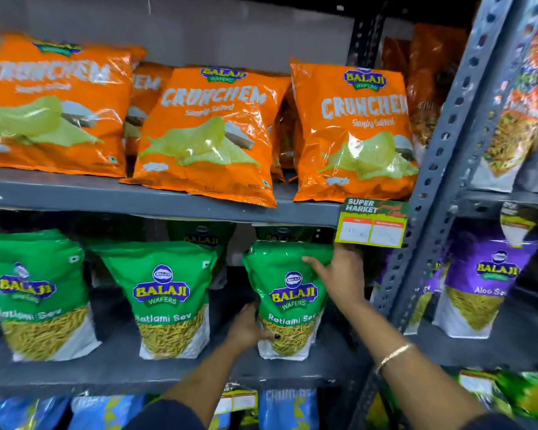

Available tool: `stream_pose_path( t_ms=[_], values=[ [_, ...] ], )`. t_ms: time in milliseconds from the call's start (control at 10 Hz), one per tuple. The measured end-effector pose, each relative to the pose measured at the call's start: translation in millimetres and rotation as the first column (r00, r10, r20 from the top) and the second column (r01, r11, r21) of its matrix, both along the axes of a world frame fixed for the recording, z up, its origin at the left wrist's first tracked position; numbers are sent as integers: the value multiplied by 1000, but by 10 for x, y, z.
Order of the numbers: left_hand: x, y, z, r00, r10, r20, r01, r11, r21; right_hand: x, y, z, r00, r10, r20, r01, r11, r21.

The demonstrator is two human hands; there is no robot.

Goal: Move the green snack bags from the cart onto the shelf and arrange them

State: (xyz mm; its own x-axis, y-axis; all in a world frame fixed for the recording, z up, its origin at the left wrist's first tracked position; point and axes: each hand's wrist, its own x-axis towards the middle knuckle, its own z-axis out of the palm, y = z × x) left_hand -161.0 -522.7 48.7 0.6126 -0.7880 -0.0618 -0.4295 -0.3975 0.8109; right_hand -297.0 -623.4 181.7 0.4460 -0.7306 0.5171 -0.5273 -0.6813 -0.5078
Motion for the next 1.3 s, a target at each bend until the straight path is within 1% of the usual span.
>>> stream_pose_path(
  t_ms=[100, 200, 300, 400, 500, 600, 700, 800, 900, 1100, 1200, 1300],
  values=[
    [4, 1, 1, 1000, 0, -8, 0, 1000, -4, 20, 85, 227, 964, 27, -266, -52, 995, -86],
    [-36, 2, -15, 999, 30, -18, -30, 999, -22, 90, 159, 335, 976, 146, -165, -132, 987, 90],
    [-41, -7, -41, 999, 42, -21, -43, 999, -26, 98, 160, 289, 994, 90, -68, -87, 995, 44],
    [-34, 0, -37, 1000, 15, -17, -15, 1000, -14, -25, 51, -48, 992, -117, 55, 118, 993, -26],
    [-17, 4, -20, 998, 1, -55, -1, 1000, -1, -143, -10, -377, 980, -10, 200, -28, 982, 187],
    [-10, -35, -45, 999, 9, -52, -9, 1000, 13, -242, -124, -895, 955, 116, 273, -257, 785, 564],
    [-49, -105, -59, 999, 7, -43, -6, 1000, 29, -282, -195, -1130, 963, 169, 208, -267, 680, 683],
    [-116, -184, -89, 999, 18, -43, -17, 1000, 22, -326, -239, -1277, 954, 171, 247, -299, 629, 718],
    [-123, -207, -96, 999, 28, -45, -28, 1000, 1, -318, -271, -1290, 946, 163, 282, -319, 631, 707],
    [-100, -209, -174, 998, 35, -46, -36, 999, -14, -318, -275, -1334, 952, 159, 260, -301, 628, 718],
    [-131, -197, -120, 997, -25, -70, 24, 1000, -12, -308, -157, -1317, 947, 127, 294, -296, 698, 652],
    [-134, -170, -88, 999, -8, -45, 8, 1000, 2, -289, -66, -1280, 960, 12, 280, -174, 810, 561]
  ],
)
